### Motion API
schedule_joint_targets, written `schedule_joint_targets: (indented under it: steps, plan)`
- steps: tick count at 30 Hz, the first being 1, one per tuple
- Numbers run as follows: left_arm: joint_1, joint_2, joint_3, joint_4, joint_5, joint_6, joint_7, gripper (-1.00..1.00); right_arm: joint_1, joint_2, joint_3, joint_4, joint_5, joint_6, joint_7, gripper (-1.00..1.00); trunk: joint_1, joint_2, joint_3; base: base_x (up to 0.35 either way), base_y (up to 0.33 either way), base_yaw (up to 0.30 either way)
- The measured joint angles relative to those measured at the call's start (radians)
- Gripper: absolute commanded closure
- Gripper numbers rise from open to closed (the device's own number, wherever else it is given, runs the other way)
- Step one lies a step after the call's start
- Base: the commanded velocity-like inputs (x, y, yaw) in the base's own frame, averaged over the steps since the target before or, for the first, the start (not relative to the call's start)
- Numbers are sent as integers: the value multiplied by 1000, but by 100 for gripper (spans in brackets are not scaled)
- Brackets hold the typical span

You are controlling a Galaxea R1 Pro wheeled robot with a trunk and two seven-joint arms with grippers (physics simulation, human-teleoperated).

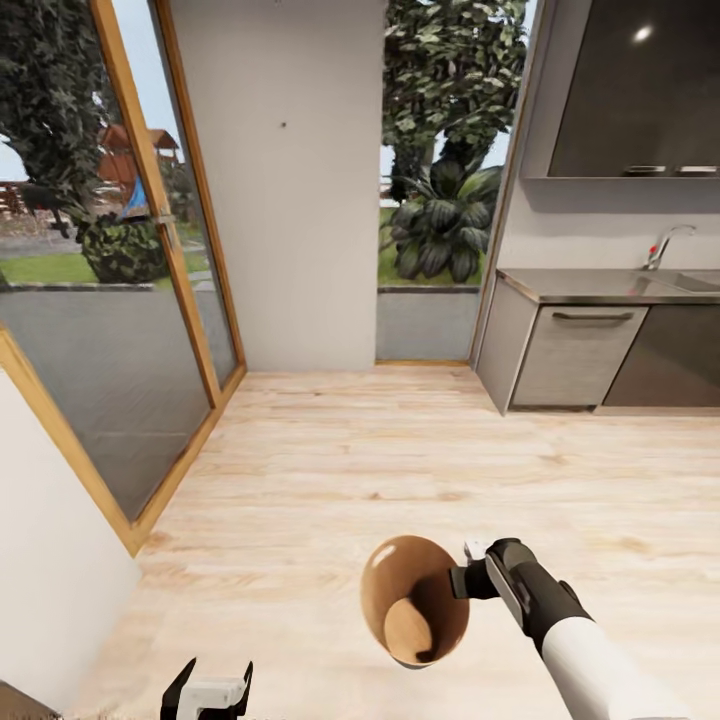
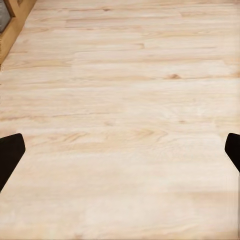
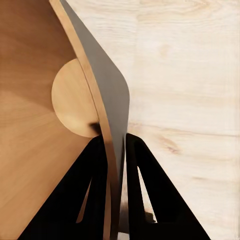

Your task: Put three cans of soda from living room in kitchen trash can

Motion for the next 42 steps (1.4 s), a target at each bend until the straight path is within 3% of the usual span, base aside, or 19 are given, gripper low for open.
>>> schedule_joint_targets:
  steps: [11, 20, 42]
  plan:
    - [0, 0, 0, -2, 1, -1, 0, -100, 4, 6, 1, 0, 4, -2, -1, 100, 0, 0, 6, 0, -289, 224]
    - [0, -1, 0, -2, 1, 0, 0, -100, 6, 6, 37, 0, 3, -3, -3, 100, 0, 0, 12, 0, -266, 234]
    - [-1, -1, 0, 2, 2, 1, 0, -100, 6, 6, 40, 0, 4, -4, -5, 100, 0, 0, 31, 0, -238, 226]
